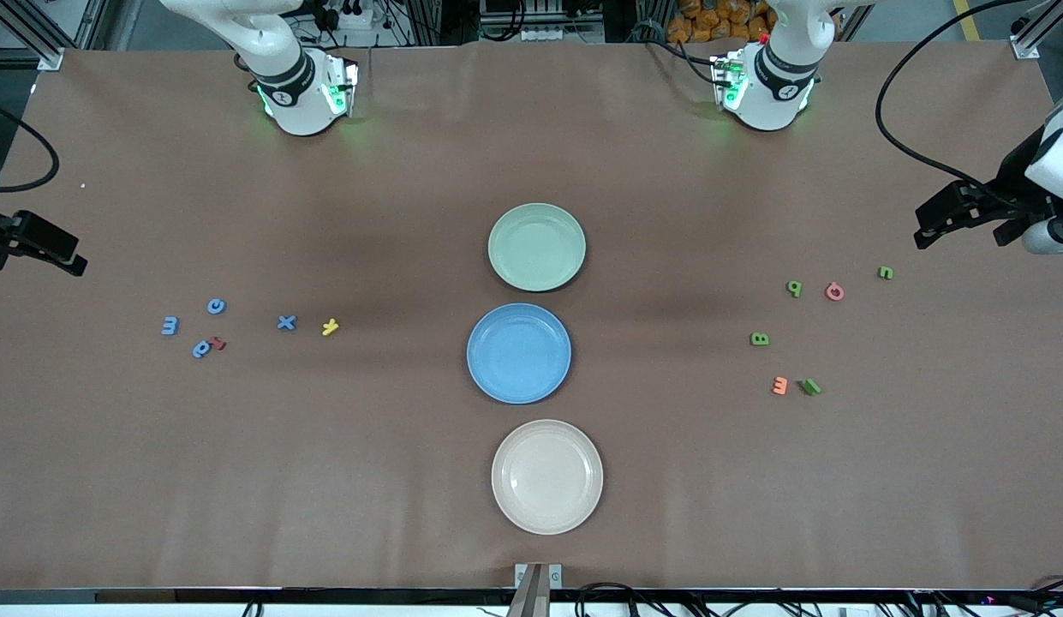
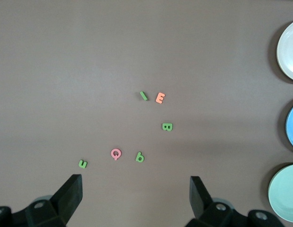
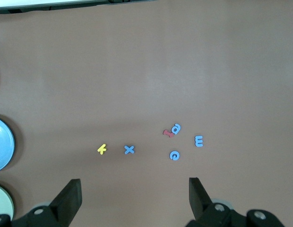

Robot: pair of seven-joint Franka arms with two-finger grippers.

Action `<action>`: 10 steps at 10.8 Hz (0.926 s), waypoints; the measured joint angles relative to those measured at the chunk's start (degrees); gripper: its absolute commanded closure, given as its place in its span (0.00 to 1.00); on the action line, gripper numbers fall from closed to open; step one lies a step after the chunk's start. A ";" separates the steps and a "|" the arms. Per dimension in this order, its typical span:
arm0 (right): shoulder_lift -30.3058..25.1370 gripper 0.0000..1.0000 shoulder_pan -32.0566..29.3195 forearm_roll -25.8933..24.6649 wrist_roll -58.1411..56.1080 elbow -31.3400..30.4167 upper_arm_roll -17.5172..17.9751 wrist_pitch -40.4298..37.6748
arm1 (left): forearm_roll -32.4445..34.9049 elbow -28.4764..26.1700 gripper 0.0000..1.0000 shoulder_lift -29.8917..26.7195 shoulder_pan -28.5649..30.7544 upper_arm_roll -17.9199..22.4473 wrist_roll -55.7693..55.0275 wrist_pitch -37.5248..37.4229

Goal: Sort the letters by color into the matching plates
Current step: 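Move the left gripper and the right gripper toward their letter piles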

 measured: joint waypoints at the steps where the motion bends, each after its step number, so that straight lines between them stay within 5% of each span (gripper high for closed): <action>1: 0.04 0.00 0.00 0.00 0.00 -0.22 0.01 0.00 | 0.00 -0.47 0.00 0.12 0.00 0.00 0.00 0.00; 4: 0.48 0.00 -0.03 0.02 0.18 -1.50 0.01 0.84 | 0.00 -4.21 0.00 2.79 0.02 -0.01 -0.01 3.68; 7: 0.65 0.00 -0.08 0.12 0.92 -5.33 -0.01 4.00 | 0.00 -13.60 0.00 5.85 0.25 0.00 -0.03 17.40; 10: 0.70 0.00 -0.51 3.85 2.01 -12.77 -0.08 10.74 | 0.00 -15.17 0.00 11.39 1.70 0.13 -0.03 22.10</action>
